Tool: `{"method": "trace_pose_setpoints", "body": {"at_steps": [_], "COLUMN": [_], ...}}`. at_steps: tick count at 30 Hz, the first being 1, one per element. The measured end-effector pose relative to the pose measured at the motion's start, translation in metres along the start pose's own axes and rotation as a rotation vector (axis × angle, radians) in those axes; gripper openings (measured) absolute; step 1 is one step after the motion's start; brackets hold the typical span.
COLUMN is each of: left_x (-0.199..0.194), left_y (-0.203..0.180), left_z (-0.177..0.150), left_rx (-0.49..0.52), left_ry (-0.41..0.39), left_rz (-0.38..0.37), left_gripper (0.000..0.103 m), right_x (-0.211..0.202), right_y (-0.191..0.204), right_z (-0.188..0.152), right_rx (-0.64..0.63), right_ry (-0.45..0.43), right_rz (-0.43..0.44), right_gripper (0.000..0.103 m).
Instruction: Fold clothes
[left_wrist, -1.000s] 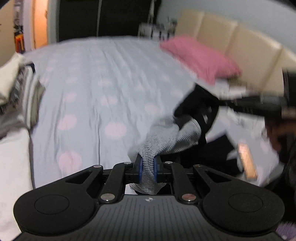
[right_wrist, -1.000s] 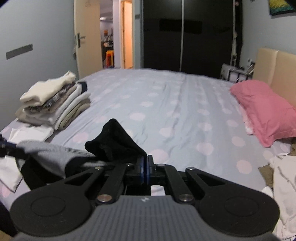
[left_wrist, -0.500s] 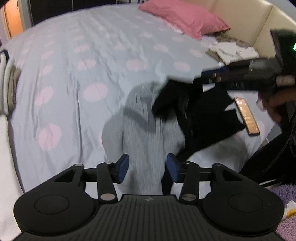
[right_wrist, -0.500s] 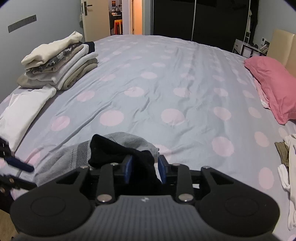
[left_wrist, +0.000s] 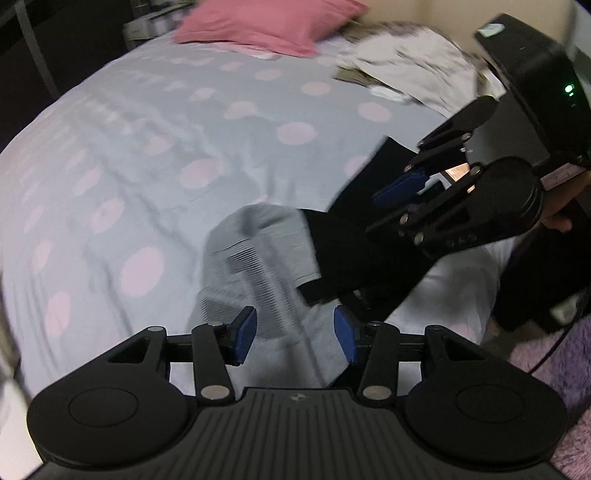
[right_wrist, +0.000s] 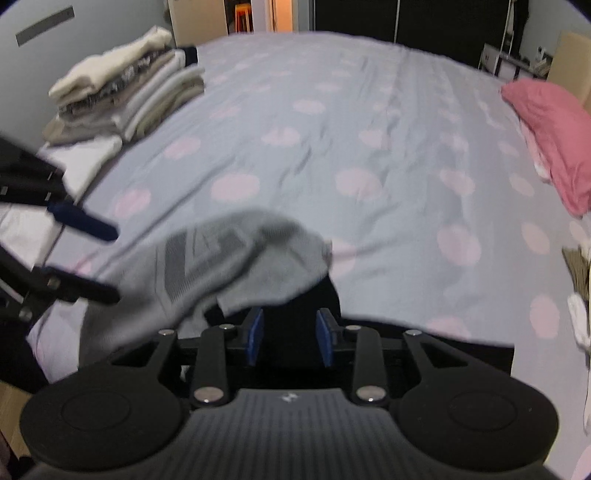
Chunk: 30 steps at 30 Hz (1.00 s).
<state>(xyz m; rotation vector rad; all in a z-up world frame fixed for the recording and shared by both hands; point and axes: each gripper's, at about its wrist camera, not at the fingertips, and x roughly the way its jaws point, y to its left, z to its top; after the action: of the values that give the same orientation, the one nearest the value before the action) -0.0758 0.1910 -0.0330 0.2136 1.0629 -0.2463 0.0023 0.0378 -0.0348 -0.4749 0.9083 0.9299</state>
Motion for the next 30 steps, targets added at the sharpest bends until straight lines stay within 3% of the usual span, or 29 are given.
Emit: {"method": "trace_pose_setpoints", "body": {"at_steps": [5,13,17,18,25,30], "left_x": [0.031,0.077,0.095,0.095,0.071,0.045], "left_y": [-0.019,-0.035,-0.019,-0.014,0.031,0.068], "left_z": [0.021,0.048,0.059,0.062,0.075,0.066], "left_rx": [0.08,0.076,-0.037,-0.051,-0.145,-0.224], "left_ry": [0.043,0.12,0.176,0.171,0.109,0.094], "left_rz": [-0.06,-0.095,-0.103,-0.088,0.03,0.125], "left_gripper": [0.049,0.049,0.01,0.003,0.002,0.002], "right_x": [0.016,0.029,0.034,0.035,0.033,0.029], "right_y": [-0.011,-0.016,-0.009,-0.006,0.012,0.019], "right_z": [-0.027,-0.045,-0.048,-0.049,-0.05,-0.042], "right_rx": [-0.01,-0.013,-0.052,-0.06,-0.11,-0.089], "right_ry": [0.106,0.167,0.179,0.181,0.172,0.14], "right_rz": [0.031,0.087,0.118,0.127,0.178,0.197], "right_gripper": [0.035,0.035,0.034,0.035,0.041,0.044]}}
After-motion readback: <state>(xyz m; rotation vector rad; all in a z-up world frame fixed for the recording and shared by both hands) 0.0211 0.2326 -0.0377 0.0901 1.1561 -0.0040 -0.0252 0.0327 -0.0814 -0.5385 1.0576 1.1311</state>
